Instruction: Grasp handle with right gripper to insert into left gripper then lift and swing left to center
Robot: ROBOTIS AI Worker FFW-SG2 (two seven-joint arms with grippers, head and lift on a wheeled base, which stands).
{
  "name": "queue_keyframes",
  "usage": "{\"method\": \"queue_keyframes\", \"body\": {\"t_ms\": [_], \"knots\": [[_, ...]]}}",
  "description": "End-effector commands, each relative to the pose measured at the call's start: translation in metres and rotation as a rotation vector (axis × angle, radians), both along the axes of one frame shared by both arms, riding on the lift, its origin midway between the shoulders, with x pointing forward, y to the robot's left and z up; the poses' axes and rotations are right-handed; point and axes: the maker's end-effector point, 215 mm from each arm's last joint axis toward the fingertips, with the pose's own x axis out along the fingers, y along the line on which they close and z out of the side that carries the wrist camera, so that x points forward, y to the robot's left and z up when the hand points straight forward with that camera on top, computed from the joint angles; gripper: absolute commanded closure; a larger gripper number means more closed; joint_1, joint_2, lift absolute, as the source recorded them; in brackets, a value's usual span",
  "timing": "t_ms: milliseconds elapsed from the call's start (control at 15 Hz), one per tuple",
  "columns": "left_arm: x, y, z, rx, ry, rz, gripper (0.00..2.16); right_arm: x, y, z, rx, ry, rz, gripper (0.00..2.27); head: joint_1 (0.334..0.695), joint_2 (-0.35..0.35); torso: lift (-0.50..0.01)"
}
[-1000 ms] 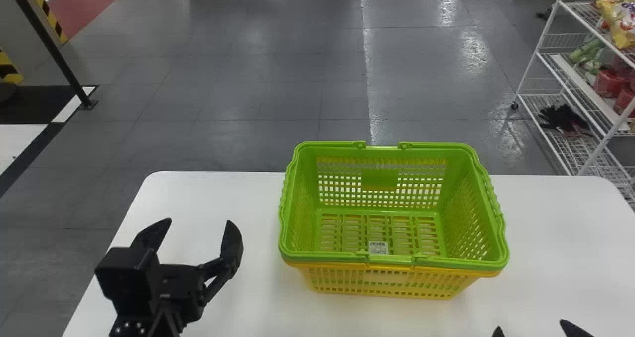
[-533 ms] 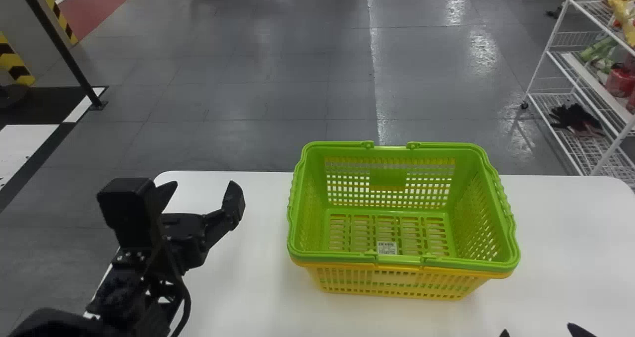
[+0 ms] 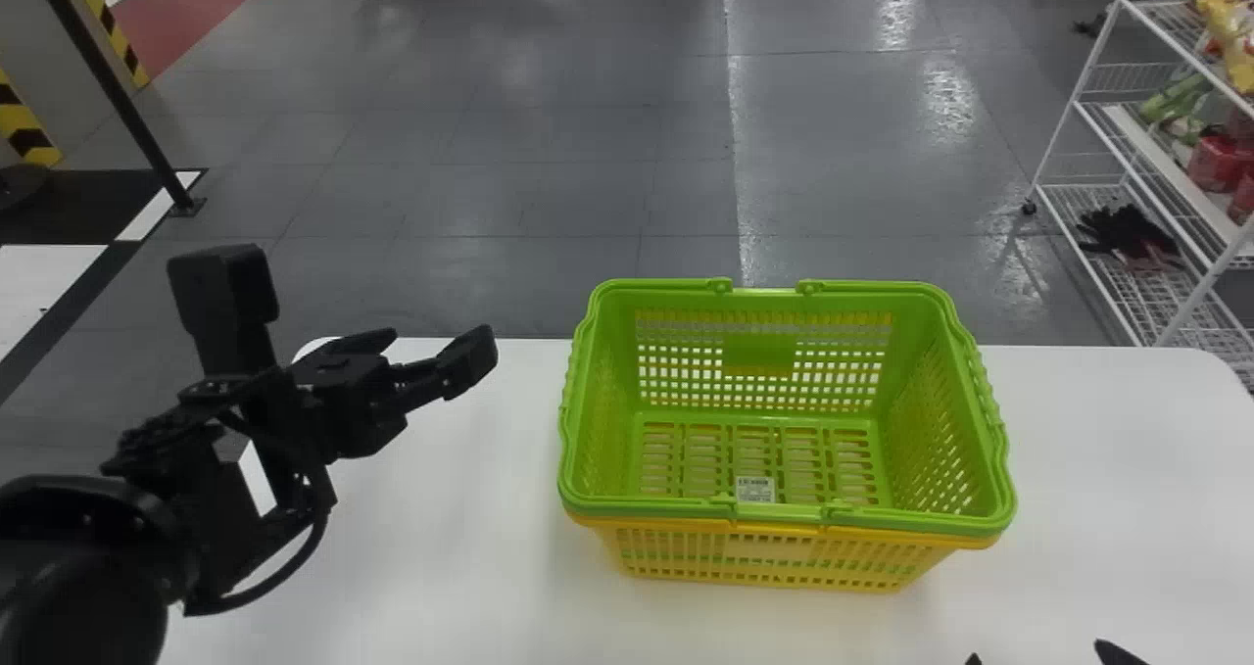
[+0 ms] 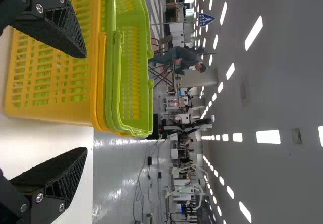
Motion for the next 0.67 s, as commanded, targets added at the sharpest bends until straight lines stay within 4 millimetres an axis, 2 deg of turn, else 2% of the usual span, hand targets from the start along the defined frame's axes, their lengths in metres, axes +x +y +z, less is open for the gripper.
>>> {"method": "queue_keyframes", "body": {"t_ms": [0, 267, 400, 600], "knots": [[0.005, -0.003, -0.002, -0.072, 0.045, -0.049, 0.04, -0.002, 0.001, 0.001, -0.002, 0.001, 0.003, 0.17, 0.695, 0.084, -0.093], [-0.014, -0.030, -0.037, -0.248, 0.282, -0.185, 0.04, -0.005, 0.001, 0.003, -0.003, 0.001, 0.003, 0.17, 0.695, 0.065, -0.093], [-0.015, -0.042, -0.045, -0.312, 0.353, -0.239, 0.04, -0.005, 0.001, 0.002, -0.003, 0.002, 0.003, 0.17, 0.695, 0.044, -0.093], [-0.003, -0.051, -0.044, -0.386, 0.386, -0.276, 0.04, -0.006, 0.001, 0.001, -0.004, 0.007, 0.002, 0.17, 0.695, 0.021, -0.093]]}}
